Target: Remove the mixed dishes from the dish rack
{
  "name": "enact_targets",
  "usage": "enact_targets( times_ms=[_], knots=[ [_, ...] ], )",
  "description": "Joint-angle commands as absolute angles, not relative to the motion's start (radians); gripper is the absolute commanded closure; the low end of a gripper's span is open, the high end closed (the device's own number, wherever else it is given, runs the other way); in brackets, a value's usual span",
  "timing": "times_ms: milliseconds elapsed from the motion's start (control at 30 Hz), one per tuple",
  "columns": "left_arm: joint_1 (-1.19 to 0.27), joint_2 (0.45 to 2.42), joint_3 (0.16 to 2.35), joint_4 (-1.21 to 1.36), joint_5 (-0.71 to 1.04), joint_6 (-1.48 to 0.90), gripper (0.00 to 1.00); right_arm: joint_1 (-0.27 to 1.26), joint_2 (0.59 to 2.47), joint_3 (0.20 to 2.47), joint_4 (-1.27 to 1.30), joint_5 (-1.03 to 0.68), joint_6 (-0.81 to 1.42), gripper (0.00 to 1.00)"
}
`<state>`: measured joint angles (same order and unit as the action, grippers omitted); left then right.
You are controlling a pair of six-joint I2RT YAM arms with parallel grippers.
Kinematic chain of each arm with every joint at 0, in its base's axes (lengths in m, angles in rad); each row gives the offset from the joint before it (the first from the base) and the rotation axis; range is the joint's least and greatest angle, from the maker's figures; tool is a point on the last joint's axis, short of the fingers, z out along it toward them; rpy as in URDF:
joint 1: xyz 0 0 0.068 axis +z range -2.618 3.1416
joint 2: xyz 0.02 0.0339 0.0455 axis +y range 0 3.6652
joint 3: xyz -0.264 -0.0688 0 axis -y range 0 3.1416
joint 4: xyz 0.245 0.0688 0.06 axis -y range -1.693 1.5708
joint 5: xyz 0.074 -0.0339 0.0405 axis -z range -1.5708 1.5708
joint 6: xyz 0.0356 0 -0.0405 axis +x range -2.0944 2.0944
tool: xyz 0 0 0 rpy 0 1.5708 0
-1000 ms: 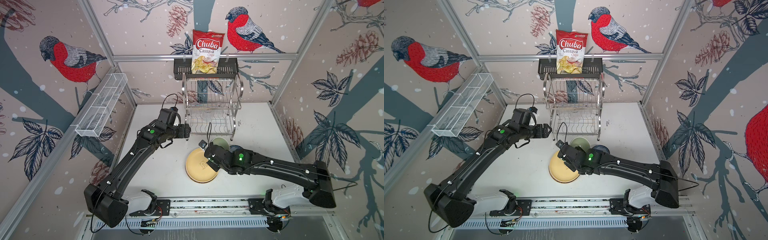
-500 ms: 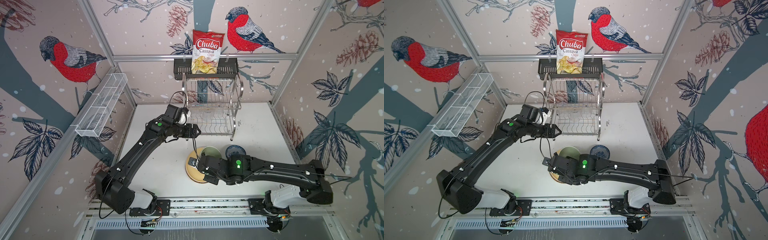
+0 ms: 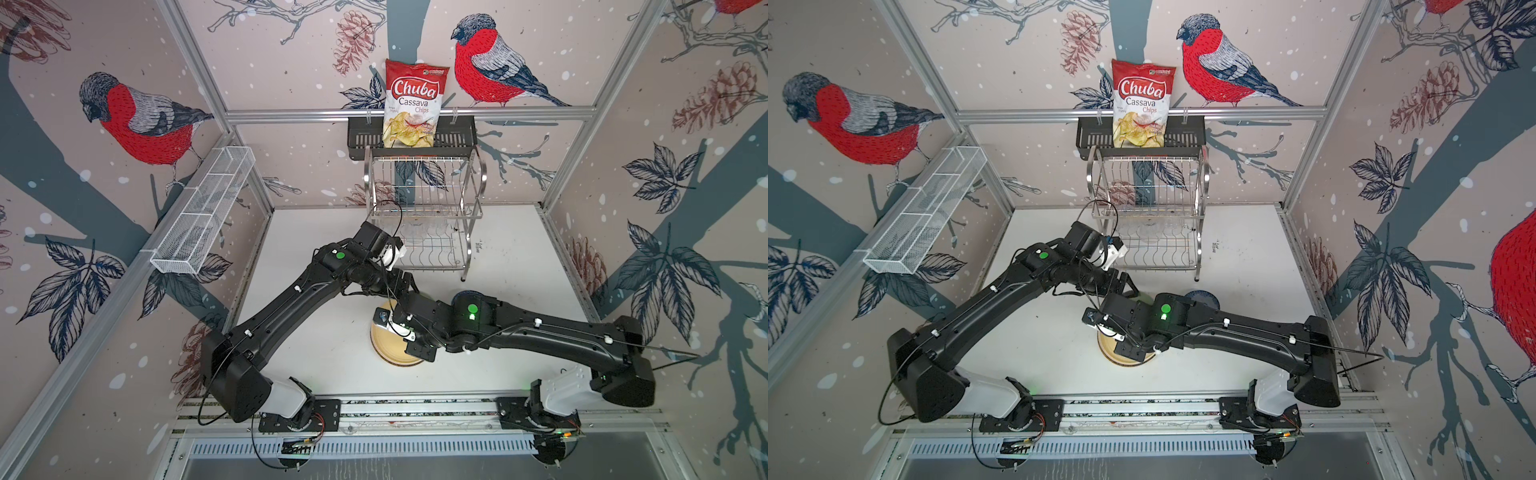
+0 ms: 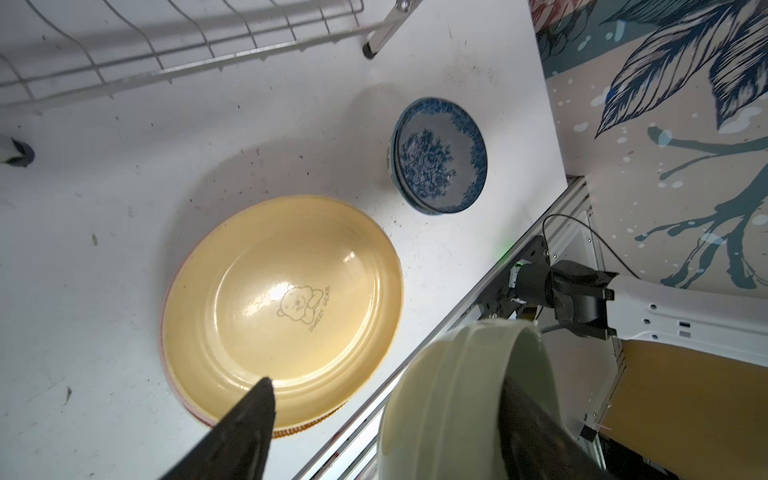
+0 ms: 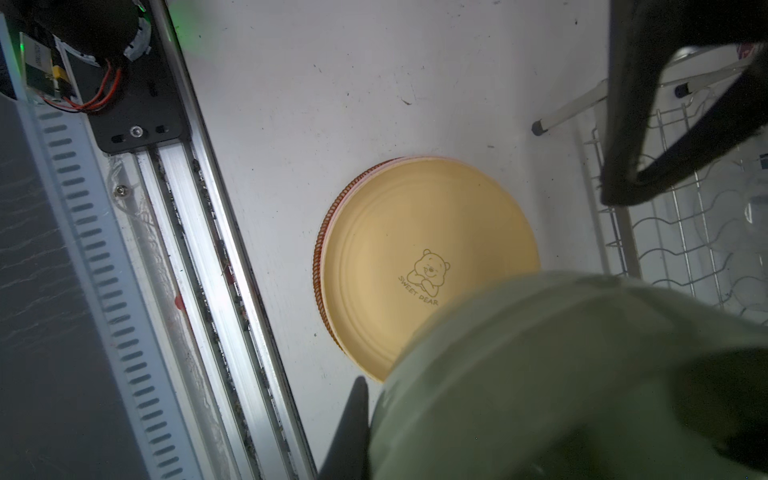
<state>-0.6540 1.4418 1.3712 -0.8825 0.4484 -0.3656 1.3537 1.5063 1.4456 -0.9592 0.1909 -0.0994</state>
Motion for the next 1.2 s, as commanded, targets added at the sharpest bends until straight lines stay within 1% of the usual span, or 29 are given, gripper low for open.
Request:
enact_targets(
  times_ms=[0, 67, 167, 300, 400, 500, 600, 633, 667, 733, 767, 800, 867, 967, 1033, 1167],
  knots=[
    [-0.665, 1.451, 1.364, -0.915, 0.428, -0.357, 0.33, 1.356, 1.517, 1.462, -0.96, 0.326, -0.088, 1.0],
    [-0.681, 1.461, 1.365, -0.918, 0.405, -0.356, 0.41, 1.36, 1.528, 1.466, -0.967, 0.39, -0.083, 1.0],
    [-0.703, 1.478, 1.364, -0.919, 0.382, -0.356, 0.51, 1.362, 1.546, 1.479, -0.966, 0.435, -0.078, 1.0],
    [-0.725, 1.5, 1.358, -0.911, 0.38, -0.359, 0.76, 1.367, 1.57, 1.501, -0.966, 0.471, -0.069, 1.0],
    [-0.73, 1.501, 1.359, -0.898, 0.384, -0.363, 0.89, 1.367, 1.574, 1.502, -0.957, 0.487, -0.067, 1.0],
    [-0.731, 1.495, 1.355, -0.882, 0.386, -0.37, 0.99, 1.365, 1.572, 1.495, -0.941, 0.507, -0.062, 1.0],
    [-0.73, 1.49, 1.348, -0.866, 0.399, -0.378, 1.0, 1.363, 1.566, 1.48, -0.916, 0.523, -0.052, 1.0],
    [-0.73, 1.488, 1.345, -0.86, 0.404, -0.379, 1.0, 1.364, 1.561, 1.475, -0.907, 0.524, -0.051, 0.97],
    [-0.73, 1.486, 1.341, -0.855, 0.407, -0.382, 1.0, 1.364, 1.556, 1.468, -0.894, 0.523, -0.048, 0.91],
    [-0.731, 1.482, 1.335, -0.846, 0.41, -0.387, 1.0, 1.361, 1.543, 1.452, -0.865, 0.517, -0.045, 0.83],
    [-0.73, 1.481, 1.333, -0.844, 0.412, -0.388, 1.0, 1.361, 1.535, 1.441, -0.848, 0.513, -0.043, 0.75],
    [-0.73, 1.478, 1.331, -0.841, 0.414, -0.389, 1.0, 1.361, 1.527, 1.43, -0.832, 0.51, -0.041, 0.71],
    [-0.73, 1.472, 1.329, -0.835, 0.415, -0.393, 1.0, 1.355, 1.511, 1.413, -0.806, 0.491, -0.038, 0.68],
    [-0.73, 1.469, 1.322, -0.825, 0.407, -0.399, 1.0, 1.35, 1.487, 1.388, -0.763, 0.46, -0.031, 0.55],
    [-0.73, 1.471, 1.317, -0.823, 0.402, -0.4, 1.0, 1.35, 1.47, 1.381, -0.734, 0.415, -0.028, 0.52],
    [-0.73, 1.483, 1.307, -0.822, 0.386, -0.4, 1.0, 1.348, 1.413, 1.393, -0.679, 0.287, -0.011, 0.48]
  ],
)
